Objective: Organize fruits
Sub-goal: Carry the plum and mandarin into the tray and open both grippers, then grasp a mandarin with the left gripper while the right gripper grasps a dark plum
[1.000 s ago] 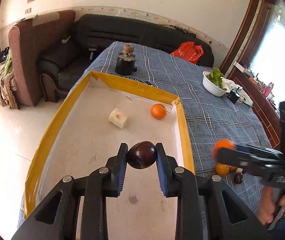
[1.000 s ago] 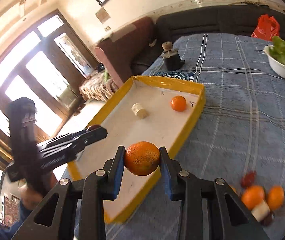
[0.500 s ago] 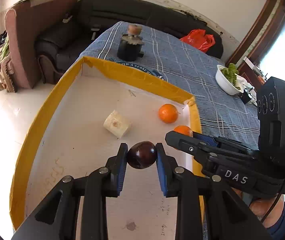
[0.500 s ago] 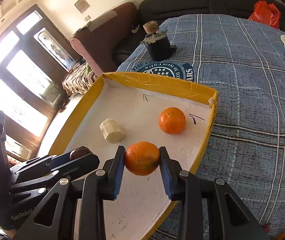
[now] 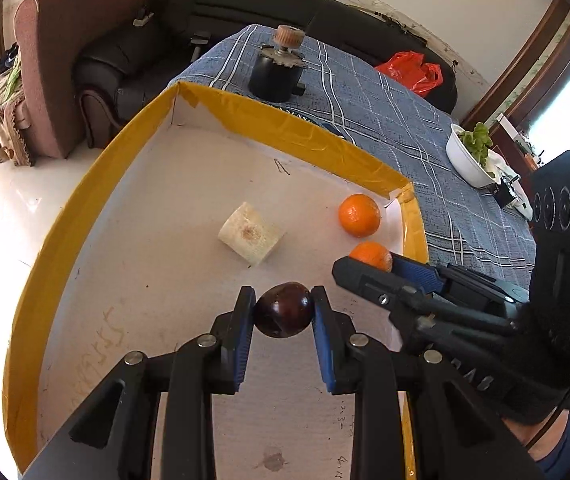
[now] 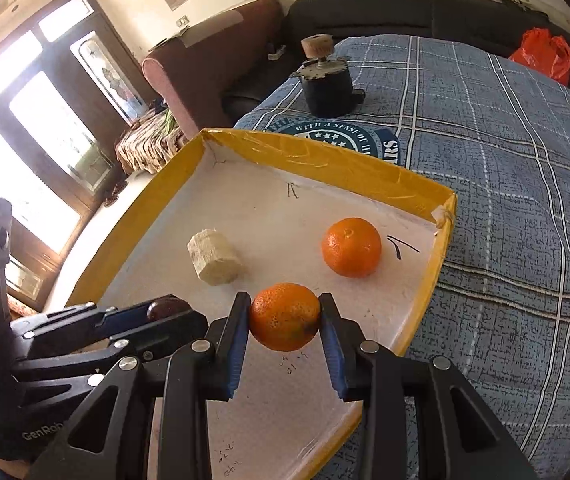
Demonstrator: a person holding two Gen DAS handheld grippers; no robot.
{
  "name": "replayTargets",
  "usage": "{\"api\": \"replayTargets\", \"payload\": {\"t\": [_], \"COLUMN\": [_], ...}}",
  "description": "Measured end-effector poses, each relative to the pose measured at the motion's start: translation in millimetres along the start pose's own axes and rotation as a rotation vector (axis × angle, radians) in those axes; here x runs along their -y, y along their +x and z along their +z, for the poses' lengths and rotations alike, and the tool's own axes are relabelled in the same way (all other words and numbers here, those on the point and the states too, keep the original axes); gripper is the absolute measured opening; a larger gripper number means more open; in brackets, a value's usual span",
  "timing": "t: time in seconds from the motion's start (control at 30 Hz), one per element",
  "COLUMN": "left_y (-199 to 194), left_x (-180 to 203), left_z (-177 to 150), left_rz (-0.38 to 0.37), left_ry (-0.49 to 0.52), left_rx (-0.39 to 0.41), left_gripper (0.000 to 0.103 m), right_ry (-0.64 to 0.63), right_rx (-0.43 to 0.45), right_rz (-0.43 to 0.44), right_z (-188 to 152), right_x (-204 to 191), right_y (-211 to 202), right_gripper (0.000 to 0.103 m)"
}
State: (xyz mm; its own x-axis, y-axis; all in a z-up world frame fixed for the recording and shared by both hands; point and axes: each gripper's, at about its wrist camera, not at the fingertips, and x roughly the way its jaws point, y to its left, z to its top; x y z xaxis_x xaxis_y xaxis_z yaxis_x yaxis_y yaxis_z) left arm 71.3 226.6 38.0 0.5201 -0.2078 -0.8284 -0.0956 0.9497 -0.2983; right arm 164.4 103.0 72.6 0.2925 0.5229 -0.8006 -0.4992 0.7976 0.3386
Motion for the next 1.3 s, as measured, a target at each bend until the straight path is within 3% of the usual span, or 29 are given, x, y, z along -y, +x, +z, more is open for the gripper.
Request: {"api": "replayTargets", "payload": {"t": [0.27,0.43,0.67,1.1,1.3], "left_y": [0.4,-2.4,-17.5,-50.2,-62.6], "left_x": [-1.7,-4.2,-1.3,26.2,47.4], "left_z": [-1.6,-2.3,-7.5,-27.7,-41.4], "left_rz": [0.008,0.008,-0.012,-0.051,-0.068], "left_ry": [-0.001,-0.011,-0.012,0.014,0.048], "left_rx": [-0.002,0.004,0.047,0.127,0.153], "left_gripper": [0.028,0.039,0.052,0.053,0.053], "right_ry": [-0.029,-0.016,0.005,0.050,0.052], "right_rx": [0.002,0.009,0.044,0.100,0.110], "right_rz": [-0.019,-0.014,0.008,0.081,0.076], "right_z": [-2.9,-3.9,-7.9,-37.4,-62.1], "right_x": [-2.6,-0.8,4.1,17.3,28.8], "right_y": [-0.3,-3.6,-21.7,-71.1,-97.6], "right_gripper": [0.038,0.038,0.047,0.050,0.053]}}
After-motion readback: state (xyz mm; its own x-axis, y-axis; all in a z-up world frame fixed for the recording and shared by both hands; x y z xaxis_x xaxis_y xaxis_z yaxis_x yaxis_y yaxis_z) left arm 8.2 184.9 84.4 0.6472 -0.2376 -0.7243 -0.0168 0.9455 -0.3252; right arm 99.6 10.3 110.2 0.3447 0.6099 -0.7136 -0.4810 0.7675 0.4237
